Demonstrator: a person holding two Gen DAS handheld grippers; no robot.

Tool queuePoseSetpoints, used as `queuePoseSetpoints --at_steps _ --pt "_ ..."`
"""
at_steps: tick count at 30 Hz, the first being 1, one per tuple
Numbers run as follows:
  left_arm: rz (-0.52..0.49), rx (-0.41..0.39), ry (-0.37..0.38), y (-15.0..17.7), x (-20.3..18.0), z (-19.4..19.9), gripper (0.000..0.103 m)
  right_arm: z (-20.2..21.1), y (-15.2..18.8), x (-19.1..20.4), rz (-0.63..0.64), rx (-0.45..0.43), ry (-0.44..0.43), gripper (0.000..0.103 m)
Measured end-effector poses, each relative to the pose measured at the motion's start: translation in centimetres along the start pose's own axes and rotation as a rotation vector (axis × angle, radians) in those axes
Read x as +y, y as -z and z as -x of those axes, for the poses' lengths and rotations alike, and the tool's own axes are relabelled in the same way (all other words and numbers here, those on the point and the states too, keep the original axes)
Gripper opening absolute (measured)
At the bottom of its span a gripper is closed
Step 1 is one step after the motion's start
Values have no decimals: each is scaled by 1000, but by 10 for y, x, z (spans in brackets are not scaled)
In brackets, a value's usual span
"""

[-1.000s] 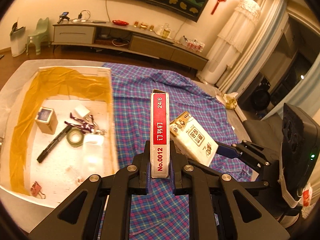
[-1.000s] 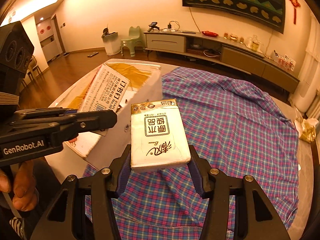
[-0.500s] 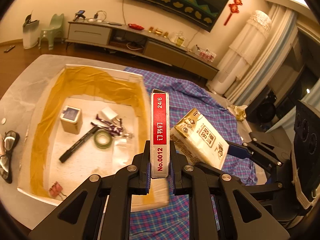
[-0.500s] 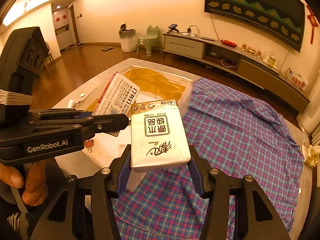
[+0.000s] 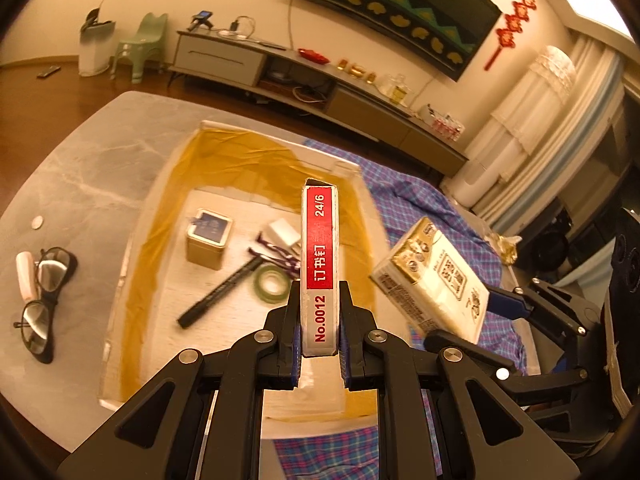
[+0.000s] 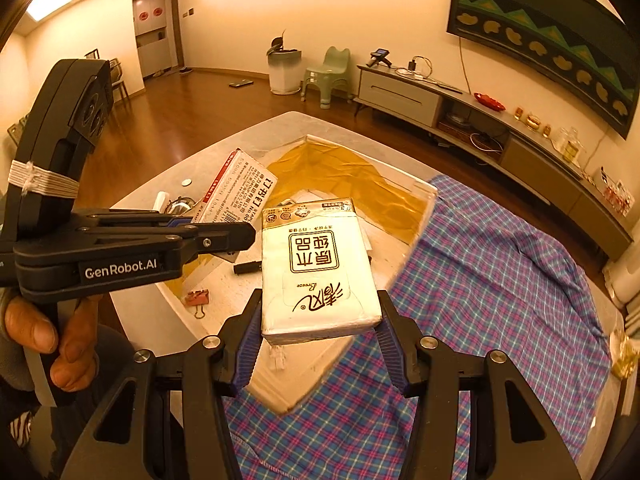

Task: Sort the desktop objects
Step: 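Lower the staple box and tissue pack into the box with both tools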

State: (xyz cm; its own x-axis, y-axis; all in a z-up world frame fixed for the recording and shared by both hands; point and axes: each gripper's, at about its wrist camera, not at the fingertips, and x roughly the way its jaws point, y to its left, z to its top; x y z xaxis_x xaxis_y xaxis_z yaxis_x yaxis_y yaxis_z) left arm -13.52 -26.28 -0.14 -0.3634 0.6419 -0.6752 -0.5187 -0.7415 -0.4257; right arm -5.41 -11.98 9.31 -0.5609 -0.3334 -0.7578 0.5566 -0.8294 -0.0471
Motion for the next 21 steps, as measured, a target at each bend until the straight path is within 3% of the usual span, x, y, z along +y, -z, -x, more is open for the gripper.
queuePoseSetpoints --at_steps 8,21 --pt "27 53 -42 -7 26 -17 16 -28 -22 -2 29 45 -10 54" --pt "-6 159 -77 -6 29 -46 16 -76 -55 -5 78 145 -5 54"
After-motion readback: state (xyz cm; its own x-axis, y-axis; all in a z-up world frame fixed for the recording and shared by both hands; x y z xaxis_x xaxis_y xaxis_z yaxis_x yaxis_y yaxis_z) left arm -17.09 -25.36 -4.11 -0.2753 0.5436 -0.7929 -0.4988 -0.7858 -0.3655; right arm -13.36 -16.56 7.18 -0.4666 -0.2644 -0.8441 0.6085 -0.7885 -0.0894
